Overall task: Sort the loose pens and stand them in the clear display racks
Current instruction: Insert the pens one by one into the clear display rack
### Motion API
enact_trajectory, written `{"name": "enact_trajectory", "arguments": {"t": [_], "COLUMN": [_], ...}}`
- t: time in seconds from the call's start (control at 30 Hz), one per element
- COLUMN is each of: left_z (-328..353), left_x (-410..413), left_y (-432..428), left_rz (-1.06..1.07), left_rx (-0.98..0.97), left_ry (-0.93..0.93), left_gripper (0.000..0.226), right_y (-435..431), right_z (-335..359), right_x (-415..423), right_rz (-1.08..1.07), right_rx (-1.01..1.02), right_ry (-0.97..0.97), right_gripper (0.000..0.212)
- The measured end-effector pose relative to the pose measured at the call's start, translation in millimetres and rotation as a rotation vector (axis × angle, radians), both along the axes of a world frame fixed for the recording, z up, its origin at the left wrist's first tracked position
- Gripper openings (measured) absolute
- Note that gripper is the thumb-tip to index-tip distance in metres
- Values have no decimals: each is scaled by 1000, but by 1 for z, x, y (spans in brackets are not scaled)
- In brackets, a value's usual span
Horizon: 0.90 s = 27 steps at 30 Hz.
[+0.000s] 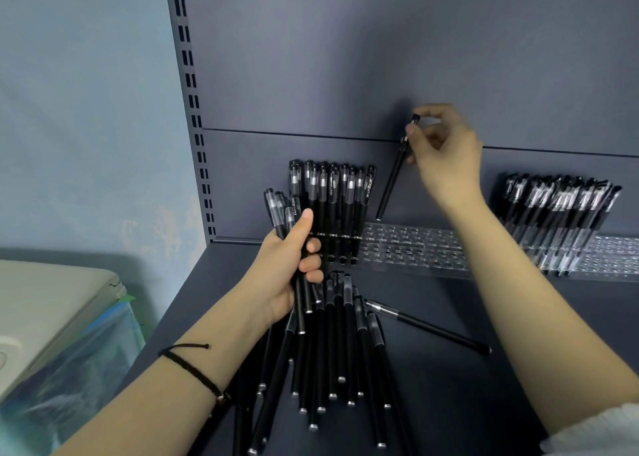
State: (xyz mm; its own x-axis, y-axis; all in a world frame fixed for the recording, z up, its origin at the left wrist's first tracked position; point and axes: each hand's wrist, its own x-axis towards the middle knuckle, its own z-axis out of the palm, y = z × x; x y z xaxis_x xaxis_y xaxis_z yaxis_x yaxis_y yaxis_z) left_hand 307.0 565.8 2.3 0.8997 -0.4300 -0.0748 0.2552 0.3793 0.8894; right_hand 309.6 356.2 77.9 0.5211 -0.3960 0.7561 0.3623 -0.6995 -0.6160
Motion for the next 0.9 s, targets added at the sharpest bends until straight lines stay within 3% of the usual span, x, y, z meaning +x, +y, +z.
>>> {"name": "enact_trajectory", "arguments": {"t": [0.4, 0.53, 0.63, 0.9], "left_z": [1, 2, 4, 4], "left_x": [0, -3, -5, -6], "left_y": [2, 2, 3, 2], "left_rz": [-17, -40, -48, -32], "left_rx": [8, 49, 62, 79], "left_ry": [0, -49, -59, -66], "left_gripper": [24, 19, 23, 26], "right_y": [5, 5, 9, 29], "right_z": [-18, -22, -23, -5], "right_x": [11, 12, 10, -2], "right_rz": [-18, 30, 70, 96], "right_rx": [-96, -161, -120, -91], "right_ry": [102, 259, 327, 128], "right_gripper": [15, 4, 26, 30]}}
